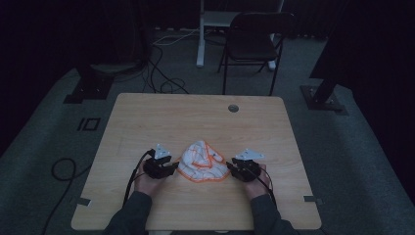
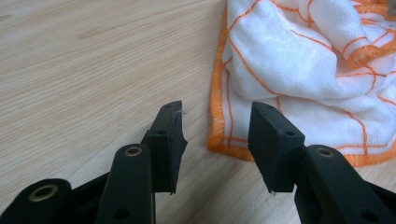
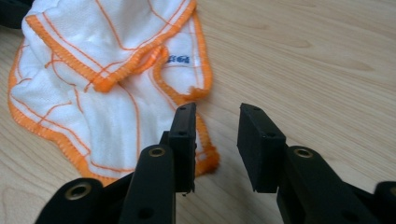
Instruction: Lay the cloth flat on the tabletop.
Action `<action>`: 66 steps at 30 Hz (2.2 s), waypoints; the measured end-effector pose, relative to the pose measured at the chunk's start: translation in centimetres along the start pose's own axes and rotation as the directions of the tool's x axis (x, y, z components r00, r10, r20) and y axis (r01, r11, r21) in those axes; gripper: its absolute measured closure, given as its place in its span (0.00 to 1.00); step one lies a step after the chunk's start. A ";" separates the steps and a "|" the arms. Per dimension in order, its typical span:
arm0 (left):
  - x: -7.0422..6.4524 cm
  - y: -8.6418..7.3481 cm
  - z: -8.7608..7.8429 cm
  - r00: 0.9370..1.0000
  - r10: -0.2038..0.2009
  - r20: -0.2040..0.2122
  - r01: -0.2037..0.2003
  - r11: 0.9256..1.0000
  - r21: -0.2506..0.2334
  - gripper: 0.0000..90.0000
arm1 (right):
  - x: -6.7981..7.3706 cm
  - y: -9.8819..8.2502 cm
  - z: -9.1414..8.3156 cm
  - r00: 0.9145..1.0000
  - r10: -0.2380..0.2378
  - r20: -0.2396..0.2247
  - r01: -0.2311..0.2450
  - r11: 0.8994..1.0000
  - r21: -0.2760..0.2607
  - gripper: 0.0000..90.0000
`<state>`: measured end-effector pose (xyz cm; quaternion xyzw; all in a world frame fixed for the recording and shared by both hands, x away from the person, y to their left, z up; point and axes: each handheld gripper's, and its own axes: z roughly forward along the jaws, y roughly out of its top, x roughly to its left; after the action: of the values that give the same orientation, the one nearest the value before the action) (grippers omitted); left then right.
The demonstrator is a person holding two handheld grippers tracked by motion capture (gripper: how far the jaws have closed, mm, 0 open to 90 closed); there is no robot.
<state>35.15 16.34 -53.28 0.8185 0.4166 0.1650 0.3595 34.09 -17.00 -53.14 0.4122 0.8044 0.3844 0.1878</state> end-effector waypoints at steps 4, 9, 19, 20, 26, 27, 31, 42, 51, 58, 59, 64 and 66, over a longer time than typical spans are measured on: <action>-0.1 0.2 0.4 1.000 -0.003 0.002 0.003 1.000 0.007 0.63 | 0.4 0.1 0.6 1.000 -0.006 -0.010 0.006 1.000 0.012 0.73; -0.1 0.1 0.9 1.000 -0.012 0.009 0.012 1.000 0.025 0.66 | 0.7 0.2 1.5 1.000 -0.010 -0.022 0.011 1.000 0.020 0.73; -0.2 -0.1 0.7 1.000 -0.015 0.001 0.014 1.000 0.021 0.91 | 1.0 0.2 1.7 0.999 -0.018 -0.037 0.021 0.997 0.080 0.96; -0.2 -0.2 0.5 1.000 -0.016 -0.002 0.016 1.000 0.022 0.93 | 1.0 0.1 1.6 0.999 -0.020 -0.036 0.023 0.996 0.084 0.96; 0.0 -0.7 -0.1 0.999 -0.032 -0.022 0.032 0.999 0.028 0.98 | 0.9 -0.2 0.7 1.000 -0.021 -0.015 0.022 0.995 0.100 0.97; -0.1 -0.8 -0.2 0.999 -0.028 -0.027 0.029 0.999 0.029 0.99 | 0.9 -0.3 0.5 1.000 -0.017 -0.010 0.018 0.995 0.102 0.97; -0.2 -1.2 -0.6 0.999 -0.024 -0.043 0.026 0.999 0.028 0.99 | 0.5 -0.6 0.0 1.000 -0.007 0.006 0.006 0.994 0.110 0.97; -0.3 -1.8 -1.2 0.998 -0.038 -0.049 0.040 0.999 0.029 0.99 | -0.5 -1.8 -1.5 0.999 0.029 0.015 -0.031 0.992 0.124 0.98; -0.5 -1.0 -1.4 0.999 -0.025 -0.038 0.025 1.000 0.000 0.82 | -0.5 -1.3 -1.6 0.999 0.026 0.029 -0.028 0.996 0.084 0.87; -0.8 0.6 -0.6 0.999 -0.001 -0.051 0.001 1.000 -0.003 0.81 | 0.0 -0.4 -1.1 1.000 -0.002 0.021 0.000 0.998 0.061 0.87; -0.7 0.8 -0.4 0.999 -0.001 -0.053 0.001 1.000 -0.004 0.80 | 0.0 -0.4 -1.0 1.000 -0.003 0.020 0.001 0.998 0.059 0.86; -0.3 1.5 0.6 0.999 -0.005 -0.041 0.004 1.000 -0.009 0.77 | 0.0 -0.1 -0.4 1.000 -0.002 0.013 0.001 0.998 0.057 0.85; -0.2 1.8 0.9 0.999 -0.009 -0.037 0.009 1.000 -0.010 0.76 | 0.0 0.1 -0.3 1.000 -0.002 0.011 0.002 0.999 0.051 0.84</action>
<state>36.54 15.04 -52.63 0.8116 0.4262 0.1805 0.3565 33.99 -17.11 -52.86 0.4183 0.8132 0.3613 0.1822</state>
